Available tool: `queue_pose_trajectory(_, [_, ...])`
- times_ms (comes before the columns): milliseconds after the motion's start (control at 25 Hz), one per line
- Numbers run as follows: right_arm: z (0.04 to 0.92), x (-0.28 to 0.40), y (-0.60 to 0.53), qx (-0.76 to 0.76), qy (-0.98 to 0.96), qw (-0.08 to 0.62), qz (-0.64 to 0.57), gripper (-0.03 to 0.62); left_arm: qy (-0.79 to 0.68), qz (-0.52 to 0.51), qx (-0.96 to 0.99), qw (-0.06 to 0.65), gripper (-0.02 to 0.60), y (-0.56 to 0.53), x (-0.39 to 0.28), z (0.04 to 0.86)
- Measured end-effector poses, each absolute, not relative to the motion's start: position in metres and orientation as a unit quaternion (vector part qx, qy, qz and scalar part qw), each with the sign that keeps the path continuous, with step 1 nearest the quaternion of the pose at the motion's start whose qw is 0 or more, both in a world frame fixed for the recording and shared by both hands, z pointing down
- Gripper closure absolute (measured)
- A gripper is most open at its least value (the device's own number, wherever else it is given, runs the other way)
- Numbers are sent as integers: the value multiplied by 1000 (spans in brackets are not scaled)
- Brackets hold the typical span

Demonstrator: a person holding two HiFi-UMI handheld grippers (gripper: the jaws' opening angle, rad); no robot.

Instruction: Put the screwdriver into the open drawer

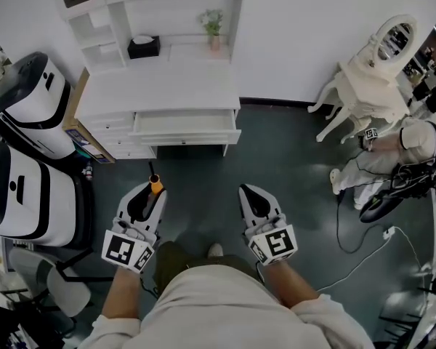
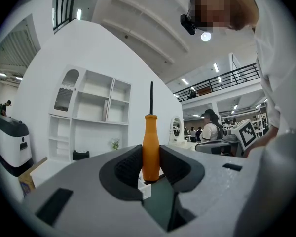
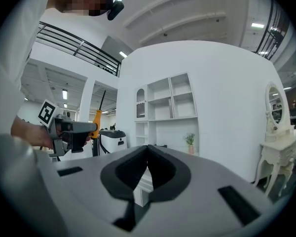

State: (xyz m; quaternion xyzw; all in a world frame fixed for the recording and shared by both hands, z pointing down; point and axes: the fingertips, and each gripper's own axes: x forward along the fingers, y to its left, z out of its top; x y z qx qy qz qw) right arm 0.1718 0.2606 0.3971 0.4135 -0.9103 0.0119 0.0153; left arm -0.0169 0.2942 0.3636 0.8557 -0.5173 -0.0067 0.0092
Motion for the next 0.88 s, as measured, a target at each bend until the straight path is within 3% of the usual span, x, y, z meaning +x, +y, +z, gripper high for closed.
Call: queue_pose_trajectory(880, [406,113,133,436,-899,31,17,591,-492,-5,870,28,472,157,-77,385])
